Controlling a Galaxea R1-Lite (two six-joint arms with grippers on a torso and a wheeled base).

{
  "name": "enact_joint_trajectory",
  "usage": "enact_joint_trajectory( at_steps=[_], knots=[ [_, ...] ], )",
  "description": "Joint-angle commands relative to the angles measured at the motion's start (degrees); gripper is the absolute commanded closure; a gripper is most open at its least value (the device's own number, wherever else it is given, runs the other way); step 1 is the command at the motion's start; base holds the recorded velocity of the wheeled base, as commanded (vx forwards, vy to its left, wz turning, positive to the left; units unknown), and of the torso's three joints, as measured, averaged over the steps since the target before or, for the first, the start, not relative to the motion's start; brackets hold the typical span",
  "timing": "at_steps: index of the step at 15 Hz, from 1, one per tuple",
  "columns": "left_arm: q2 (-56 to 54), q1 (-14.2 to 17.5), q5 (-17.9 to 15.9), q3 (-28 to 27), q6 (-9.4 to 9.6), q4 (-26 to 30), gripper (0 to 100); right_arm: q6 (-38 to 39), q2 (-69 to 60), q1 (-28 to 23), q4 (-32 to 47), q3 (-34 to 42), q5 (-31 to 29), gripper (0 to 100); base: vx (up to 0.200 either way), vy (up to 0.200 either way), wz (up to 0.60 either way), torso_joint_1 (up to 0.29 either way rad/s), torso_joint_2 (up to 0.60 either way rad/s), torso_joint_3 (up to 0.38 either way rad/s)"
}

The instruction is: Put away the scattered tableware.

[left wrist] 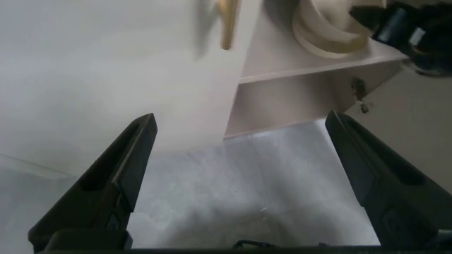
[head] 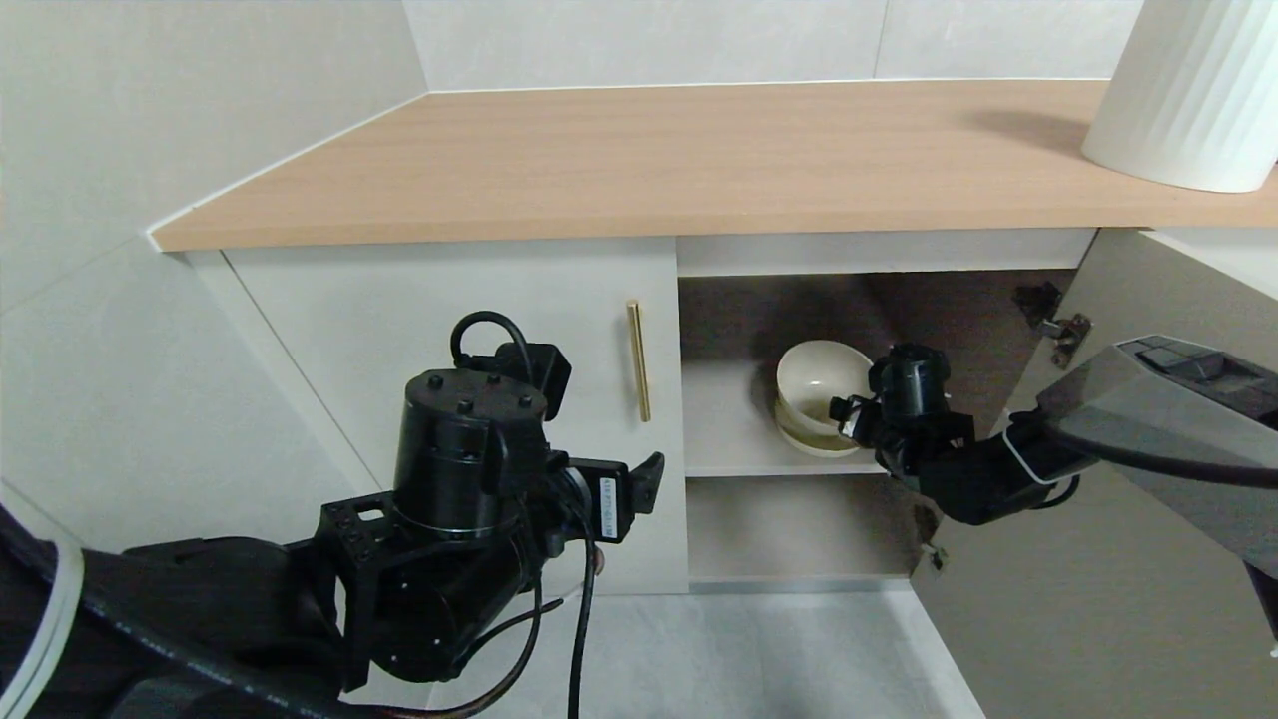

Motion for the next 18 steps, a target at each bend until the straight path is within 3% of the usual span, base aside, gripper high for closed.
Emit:
enact_joint_trajectory(
  at_steps=[1,4,7,9,11,13,18],
  knots=[
    [-1.26,0.98,-0.05,0.00,-0.01,0.20,0,0.20,-3.20,0.54,2.17,1.11,0.14,0,0.000,0.000,0.00,0.000,0.00,0.000],
    [-6.71,2.91,-0.76,-0.09,-0.10,5.12,0,1.17,-11.90,0.89,6.65,7.00,4.27,0,0.000,0.000,0.00,0.000,0.00,0.000],
    [-13.48,4.67,-4.63,2.20,-1.41,12.06,0,1.08,-23.51,2.21,13.07,16.05,9.55,0,0.000,0.000,0.00,0.000,0.00,0.000],
    [-17.34,5.64,-7.44,3.78,-1.41,15.14,0,0.73,-31.77,3.00,18.87,19.74,12.80,0,0.000,0.000,0.00,0.000,0.00,0.000],
    [-20.33,7.31,-9.20,5.89,-1.41,19.00,0,0.73,-42.58,4.23,29.59,21.68,17.90,0,0.000,0.000,0.00,0.000,0.00,0.000],
    [-22.18,8.63,-9.28,8.44,-1.50,19.09,0,-0.15,-49.52,7.22,39.17,23.35,19.13,0,0.000,0.000,0.00,0.000,0.00,0.000],
    [-28.50,10.73,-9.28,11.86,-1.50,20.41,0,-1.47,-56.55,9.85,46.64,27.48,19.21,0,0.000,0.000,0.00,0.000,0.00,0.000]
  ],
)
